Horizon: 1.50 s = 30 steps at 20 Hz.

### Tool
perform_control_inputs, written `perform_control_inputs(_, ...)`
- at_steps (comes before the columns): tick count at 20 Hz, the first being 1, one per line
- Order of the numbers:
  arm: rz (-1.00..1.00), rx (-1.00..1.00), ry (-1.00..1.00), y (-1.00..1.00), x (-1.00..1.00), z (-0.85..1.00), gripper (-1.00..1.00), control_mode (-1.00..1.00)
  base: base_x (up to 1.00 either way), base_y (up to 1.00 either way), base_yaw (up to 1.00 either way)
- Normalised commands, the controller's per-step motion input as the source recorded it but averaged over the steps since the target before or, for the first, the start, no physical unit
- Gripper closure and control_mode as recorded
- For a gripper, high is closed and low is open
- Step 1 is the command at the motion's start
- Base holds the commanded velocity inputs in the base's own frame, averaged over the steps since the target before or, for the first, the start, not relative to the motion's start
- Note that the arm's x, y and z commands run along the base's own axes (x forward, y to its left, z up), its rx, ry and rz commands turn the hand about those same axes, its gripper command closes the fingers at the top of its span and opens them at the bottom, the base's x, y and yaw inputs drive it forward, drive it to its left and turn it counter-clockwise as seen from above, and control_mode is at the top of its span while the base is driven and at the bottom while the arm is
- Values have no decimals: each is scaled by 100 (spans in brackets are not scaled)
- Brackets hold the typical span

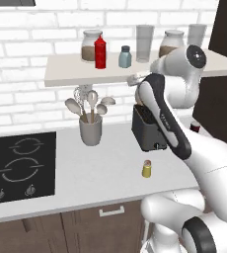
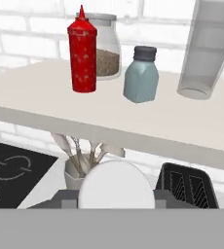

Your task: Put the shaker and condiment bottle from the counter next to their counterparts in the cabinet.

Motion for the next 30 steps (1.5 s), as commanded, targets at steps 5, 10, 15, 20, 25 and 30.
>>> perform_control_inputs(5, -15, 3, 0, 20, -6, 38, 100, -100, 0, 0, 0)
perform_control_inputs(10, 0, 1, 0, 30, -16, 37, 100, -100, 0, 0, 0)
perform_control_inputs(15, 4, 0, 0, 34, -9, 10, 100, -100, 0, 0, 0)
perform_control_inputs(20, 9, -5, -6, 57, -1, 4, 100, -100, 0, 0, 0)
perform_control_inputs(25, 0, -1, -6, 38, 29, 14, 100, -100, 0, 0, 0)
perform_control_inputs(30, 0, 0, 0, 29, 17, 2, 100, -100, 0, 0, 0)
